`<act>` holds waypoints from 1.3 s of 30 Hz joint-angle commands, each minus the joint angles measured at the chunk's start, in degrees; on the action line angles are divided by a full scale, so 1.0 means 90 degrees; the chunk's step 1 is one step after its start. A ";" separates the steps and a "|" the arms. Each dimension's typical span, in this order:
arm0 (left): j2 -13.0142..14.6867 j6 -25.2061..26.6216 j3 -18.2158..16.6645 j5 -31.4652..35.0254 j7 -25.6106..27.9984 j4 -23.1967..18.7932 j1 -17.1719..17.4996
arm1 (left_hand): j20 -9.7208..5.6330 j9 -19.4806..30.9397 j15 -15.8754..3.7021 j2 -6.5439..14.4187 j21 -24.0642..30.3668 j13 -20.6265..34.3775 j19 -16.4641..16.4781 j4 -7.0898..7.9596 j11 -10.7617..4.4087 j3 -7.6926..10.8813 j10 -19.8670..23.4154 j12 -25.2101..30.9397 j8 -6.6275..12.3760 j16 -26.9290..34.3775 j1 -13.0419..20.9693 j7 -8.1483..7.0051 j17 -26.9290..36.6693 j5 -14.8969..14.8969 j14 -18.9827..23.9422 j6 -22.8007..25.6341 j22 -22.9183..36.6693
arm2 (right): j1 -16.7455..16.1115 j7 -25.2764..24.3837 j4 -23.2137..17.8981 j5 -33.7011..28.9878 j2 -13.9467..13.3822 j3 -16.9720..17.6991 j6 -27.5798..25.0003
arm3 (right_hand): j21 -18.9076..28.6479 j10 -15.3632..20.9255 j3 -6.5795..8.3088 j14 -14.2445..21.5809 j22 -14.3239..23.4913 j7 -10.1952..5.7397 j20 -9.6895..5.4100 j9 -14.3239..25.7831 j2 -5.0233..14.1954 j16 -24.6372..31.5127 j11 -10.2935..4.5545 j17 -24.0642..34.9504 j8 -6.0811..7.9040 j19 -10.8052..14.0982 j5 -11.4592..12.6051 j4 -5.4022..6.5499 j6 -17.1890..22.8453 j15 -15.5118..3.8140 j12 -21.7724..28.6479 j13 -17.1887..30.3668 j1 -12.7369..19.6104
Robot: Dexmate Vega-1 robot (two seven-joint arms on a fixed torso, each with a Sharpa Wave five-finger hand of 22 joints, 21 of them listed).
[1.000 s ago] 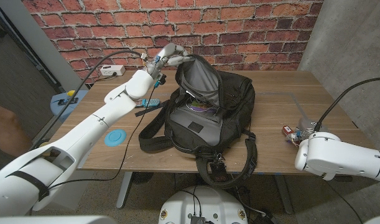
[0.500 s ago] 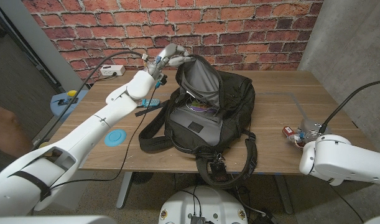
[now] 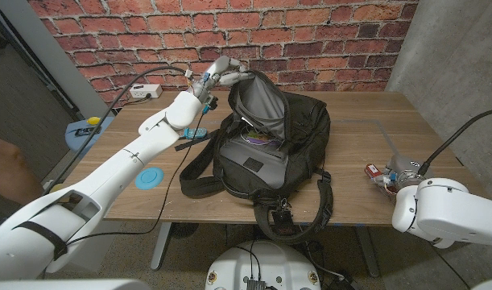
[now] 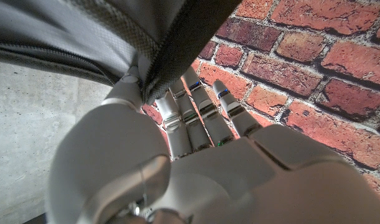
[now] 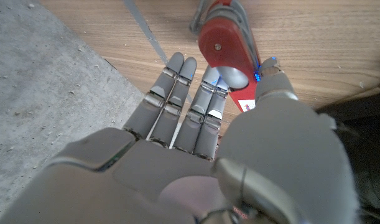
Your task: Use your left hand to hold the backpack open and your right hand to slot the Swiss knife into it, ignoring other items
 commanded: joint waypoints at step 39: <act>-0.0181 -0.0403 0.0077 0.0001 0.0041 0.0304 -0.0056 | 0.0022 0.0020 -0.0015 0.0054 0.0036 0.0015 -0.0038 0.0013 -0.0043 0.0051 0.0072 -0.0011 0.0053 -0.0030 0.0037 0.0008 0.0050 0.0014 0.0058 -0.0044 0.0018 | -0.2965 0.0001 -0.1617 0.2406 0.0839 0.4264 0.0001 | -0.0058 0.0014 -0.0104 0.0039 0.0029 -0.0085 -0.0112 0.0052 0.0369 -0.0034 -0.0016 0.0095 -0.0001 0.0001 -0.0054 0.0066 0.0080 -0.0835 0.0003 0.0058 0.0283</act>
